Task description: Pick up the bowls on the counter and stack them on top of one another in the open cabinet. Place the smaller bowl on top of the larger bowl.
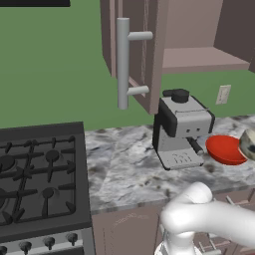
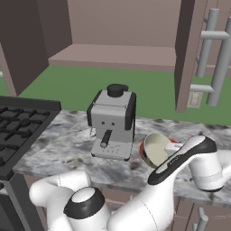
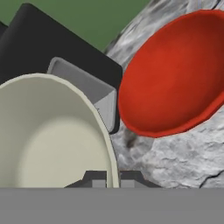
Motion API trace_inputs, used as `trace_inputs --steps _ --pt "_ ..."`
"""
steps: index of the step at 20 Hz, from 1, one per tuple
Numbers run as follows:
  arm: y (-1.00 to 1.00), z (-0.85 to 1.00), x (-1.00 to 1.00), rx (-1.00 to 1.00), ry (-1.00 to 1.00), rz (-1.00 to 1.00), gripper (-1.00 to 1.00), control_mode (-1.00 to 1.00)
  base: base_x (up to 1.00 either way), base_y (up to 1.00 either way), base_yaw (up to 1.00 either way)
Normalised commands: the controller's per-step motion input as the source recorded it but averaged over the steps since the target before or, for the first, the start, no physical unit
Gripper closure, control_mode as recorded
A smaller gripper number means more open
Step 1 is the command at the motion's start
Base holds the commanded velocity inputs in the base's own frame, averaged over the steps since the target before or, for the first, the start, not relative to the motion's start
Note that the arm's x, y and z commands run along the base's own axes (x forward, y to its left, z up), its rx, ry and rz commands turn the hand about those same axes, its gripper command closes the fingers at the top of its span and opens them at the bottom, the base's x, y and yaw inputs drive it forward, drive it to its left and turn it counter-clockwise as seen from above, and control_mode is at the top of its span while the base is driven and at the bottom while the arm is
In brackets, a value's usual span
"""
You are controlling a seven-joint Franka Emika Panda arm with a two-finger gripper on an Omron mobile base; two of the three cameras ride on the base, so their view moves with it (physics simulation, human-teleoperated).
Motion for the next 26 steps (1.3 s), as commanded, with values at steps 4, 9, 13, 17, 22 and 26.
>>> trace_inputs --steps 4,9,13,17,22,26 --pt "0.00 -0.20 0.24 0.00 -0.08 -0.05 1.00 -1.00 0.00 0.00 0.00" --pt "0.00 -0.06 0.23 -0.02 -0.01 -0.08 1.00 -1.00 0.00 0.00 0.00" --pt "0.00 0.00 0.23 -0.02 0.00 -0.07 1.00 -1.00 0.00 0.00 0.00" --pt "-0.02 -0.15 0.18 -0.04 -0.01 -0.07 1.00 -1.00 0.00 0.00 0.00" --pt "-0.04 -0.18 0.25 -0.06 -0.01 -0.08 1.00 -1.00 0.00 0.00 0.00" --pt "-0.03 -0.15 0.28 -0.06 0.00 -0.07 1.00 -1.00 0.00 0.00 0.00"
